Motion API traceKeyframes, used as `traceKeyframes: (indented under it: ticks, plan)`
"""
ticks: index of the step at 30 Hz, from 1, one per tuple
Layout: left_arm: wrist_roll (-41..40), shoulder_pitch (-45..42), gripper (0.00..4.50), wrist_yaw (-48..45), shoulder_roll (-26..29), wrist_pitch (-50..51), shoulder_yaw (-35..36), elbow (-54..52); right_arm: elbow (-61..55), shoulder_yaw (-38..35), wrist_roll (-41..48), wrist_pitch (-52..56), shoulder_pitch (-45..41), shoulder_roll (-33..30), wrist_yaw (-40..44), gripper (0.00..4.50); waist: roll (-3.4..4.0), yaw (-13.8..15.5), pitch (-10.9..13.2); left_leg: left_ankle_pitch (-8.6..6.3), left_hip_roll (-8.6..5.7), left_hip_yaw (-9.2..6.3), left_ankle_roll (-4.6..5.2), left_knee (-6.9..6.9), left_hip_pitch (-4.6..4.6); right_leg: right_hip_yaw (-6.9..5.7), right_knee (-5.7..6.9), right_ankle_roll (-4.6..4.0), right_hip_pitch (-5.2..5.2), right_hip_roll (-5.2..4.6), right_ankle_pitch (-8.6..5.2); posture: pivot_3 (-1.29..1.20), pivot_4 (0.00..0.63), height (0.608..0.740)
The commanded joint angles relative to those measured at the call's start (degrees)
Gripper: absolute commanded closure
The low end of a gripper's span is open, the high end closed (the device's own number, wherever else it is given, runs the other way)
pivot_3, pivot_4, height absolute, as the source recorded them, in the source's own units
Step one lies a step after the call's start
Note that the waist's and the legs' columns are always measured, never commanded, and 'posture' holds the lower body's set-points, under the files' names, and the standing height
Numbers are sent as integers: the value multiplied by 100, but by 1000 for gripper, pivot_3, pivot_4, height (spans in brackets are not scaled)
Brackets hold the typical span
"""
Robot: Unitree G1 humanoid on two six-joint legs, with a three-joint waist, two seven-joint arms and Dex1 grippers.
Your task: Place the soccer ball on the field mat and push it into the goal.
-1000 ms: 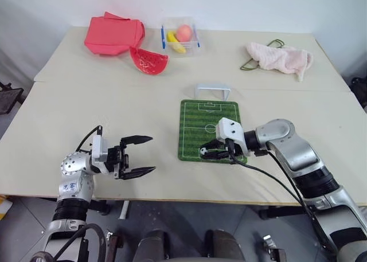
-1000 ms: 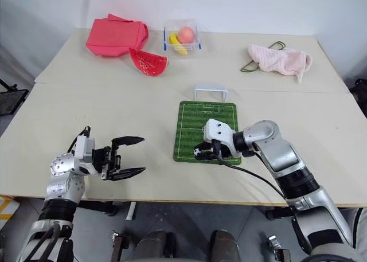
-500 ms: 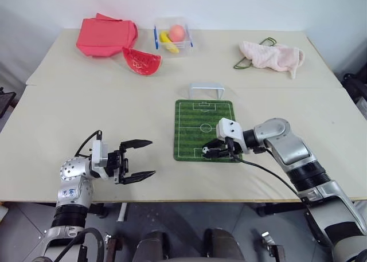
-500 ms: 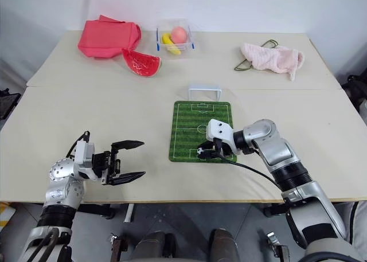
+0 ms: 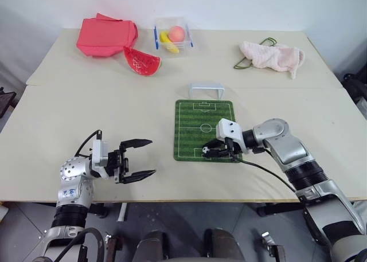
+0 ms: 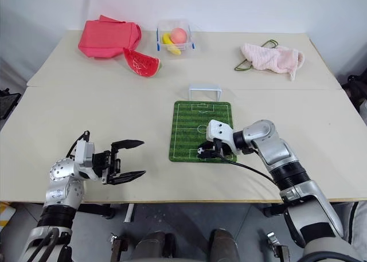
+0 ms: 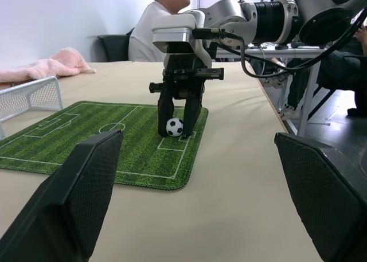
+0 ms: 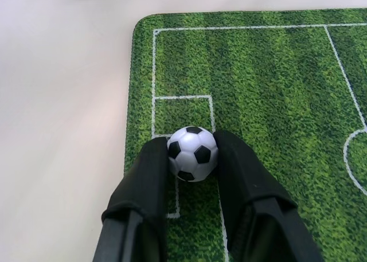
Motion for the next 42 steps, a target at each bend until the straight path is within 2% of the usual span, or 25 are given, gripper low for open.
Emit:
traceKeyframes:
  ticks: [1, 2, 11, 18, 21, 24, 26, 32, 38, 42]
  plan:
    - [15, -56, 0, 36, -23, -67, 38, -70, 24, -102, -65, -96, -91, -15, 31, 2330, 0, 1, 0, 0, 0, 0, 0, 0, 0, 0, 0, 0, 0, 0, 0, 0, 150, 740]
    - [18, -65, 0, 37, -24, -67, 40, -56, 26, -110, -64, -94, -99, -22, 39, 2014, 0, 2, 0, 0, 0, 0, 0, 0, 0, 0, 0, 0, 0, 0, 0, 0, 150, 740]
    - [59, -138, 0, 39, -51, -88, 43, 33, -344, -241, 21, 0, -231, -103, 85, 2014, 0, 1, 0, 0, 0, 0, 0, 1, 0, 0, 1, 0, 0, 0, 0, 0, 150, 740]
    - [87, -250, 0, -5, -72, -104, 47, 147, -1515, -437, 234, 642, -241, -368, 100, 2014, 0, 16, 0, 0, 0, -3, 0, 1, -1, -1, 3, 0, -1, 0, 0, 0, 150, 740]
    - [89, -289, 0, -41, -64, -122, 50, 211, -1953, -527, 303, 912, -77, -385, -94, 2633, 0, 14, 0, 0, -1, -3, 0, 1, -1, -1, 3, 0, -2, 0, 0, 0, 150, 740]
    - [85, -320, 0, -66, -65, -138, 49, 256, -2671, -561, 537, 1324, 551, -466, -170, 3612, -2, 34, -1, 0, -2, -5, 0, 1, -2, -2, 4, 0, -1, 0, 0, 0, 150, 740]
    - [92, -336, 0, -78, -75, -139, 40, 274, -2640, -497, 459, 1236, 860, -494, -238, 4393, -2, 33, -1, 0, -3, -7, 0, 1, -2, -2, 4, 0, 0, 0, 0, 0, 150, 740]
    - [98, -394, 0, -118, -82, -137, 30, 319, -1734, -398, 224, 786, 926, -342, -342, 4481, -2, 4, -1, 0, -3, 4, 0, 4, 1, 2, 2, 0, 0, 0, 0, 0, 150, 740]
    - [106, -470, 0, -126, -51, -137, 49, 345, -453, -464, 4, 195, 227, 79, -614, 4481, -2, -7, -1, 1, -1, 7, -2, 2, 5, 2, 6, 0, -2, 1, 0, 0, 150, 740]
    - [117, -486, 0, -128, -14, -159, 70, 366, 504, -815, 35, -48, -453, 319, -995, 4481, -2, -3, -1, 1, -1, 5, -1, 2, 4, 2, 6, 0, -2, 1, 0, 0, 150, 740]
